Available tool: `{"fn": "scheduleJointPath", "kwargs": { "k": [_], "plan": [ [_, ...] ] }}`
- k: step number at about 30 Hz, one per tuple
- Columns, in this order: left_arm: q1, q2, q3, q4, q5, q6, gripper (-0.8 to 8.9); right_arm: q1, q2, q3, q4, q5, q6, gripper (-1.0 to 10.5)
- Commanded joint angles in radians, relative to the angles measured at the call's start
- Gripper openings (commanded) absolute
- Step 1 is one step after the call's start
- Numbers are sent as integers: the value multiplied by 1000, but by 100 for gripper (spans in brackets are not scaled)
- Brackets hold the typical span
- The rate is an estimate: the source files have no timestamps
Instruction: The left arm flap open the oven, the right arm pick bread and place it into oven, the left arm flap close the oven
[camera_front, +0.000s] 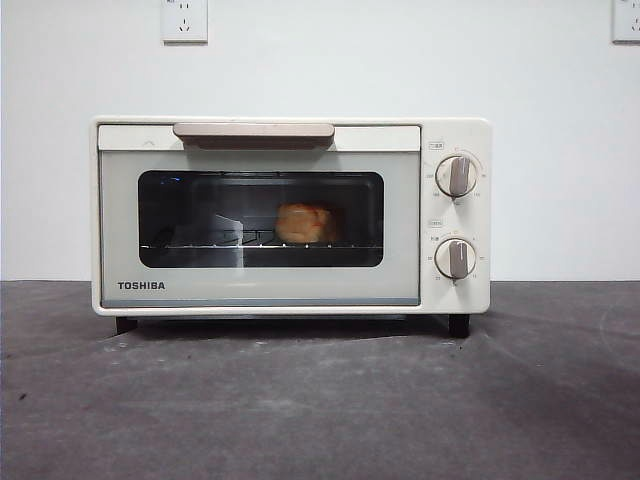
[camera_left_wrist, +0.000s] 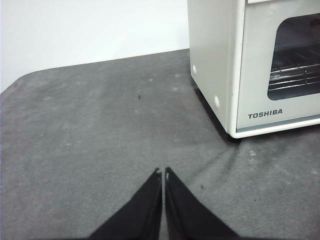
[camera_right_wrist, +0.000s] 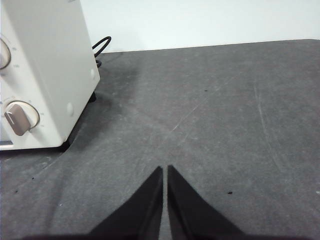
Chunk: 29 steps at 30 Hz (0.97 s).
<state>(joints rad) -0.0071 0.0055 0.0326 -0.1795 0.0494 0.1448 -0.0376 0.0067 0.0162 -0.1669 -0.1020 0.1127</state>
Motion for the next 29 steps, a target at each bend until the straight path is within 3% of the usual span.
{"fn": "scheduleJointPath", "kwargs": {
  "k": [1,29],
  "plan": [
    [1,-2,-21,-7,-3,11,19,2,-3,-7,3,-3,14,11],
    [1,-2,-21,-7,-3,11,19,2,-3,-7,12,-2,14,11]
  ]
}}
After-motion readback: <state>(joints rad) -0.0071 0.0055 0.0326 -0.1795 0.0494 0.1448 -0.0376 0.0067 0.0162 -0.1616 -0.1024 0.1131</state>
